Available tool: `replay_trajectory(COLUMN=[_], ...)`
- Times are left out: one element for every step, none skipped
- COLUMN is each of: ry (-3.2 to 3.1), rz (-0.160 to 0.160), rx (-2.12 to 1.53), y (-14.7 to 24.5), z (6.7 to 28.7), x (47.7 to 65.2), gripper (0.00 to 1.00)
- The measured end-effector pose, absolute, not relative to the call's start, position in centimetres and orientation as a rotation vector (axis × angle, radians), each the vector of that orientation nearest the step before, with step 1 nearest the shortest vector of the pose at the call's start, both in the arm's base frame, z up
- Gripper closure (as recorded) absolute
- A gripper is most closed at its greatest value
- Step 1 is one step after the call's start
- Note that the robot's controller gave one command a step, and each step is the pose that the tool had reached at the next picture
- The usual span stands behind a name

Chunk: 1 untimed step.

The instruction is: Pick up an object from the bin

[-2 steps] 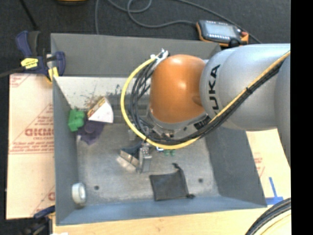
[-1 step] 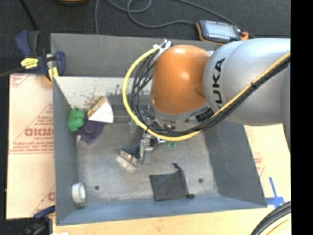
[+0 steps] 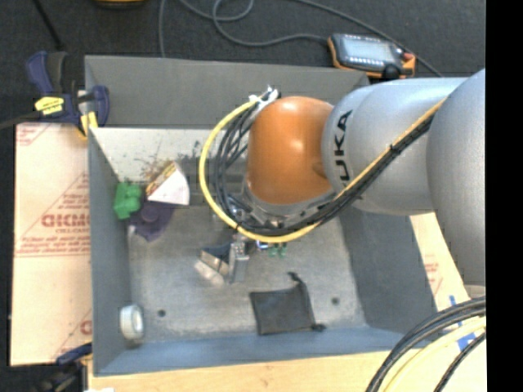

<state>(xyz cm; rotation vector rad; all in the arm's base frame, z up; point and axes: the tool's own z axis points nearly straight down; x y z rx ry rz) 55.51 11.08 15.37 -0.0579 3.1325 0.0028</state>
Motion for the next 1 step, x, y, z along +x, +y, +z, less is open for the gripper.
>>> replay_trajectory(ry=[3.140], rz=[0.003], rx=[-0.010], y=[8.46], z=[12.39], x=[54.30], gripper=[0.00])
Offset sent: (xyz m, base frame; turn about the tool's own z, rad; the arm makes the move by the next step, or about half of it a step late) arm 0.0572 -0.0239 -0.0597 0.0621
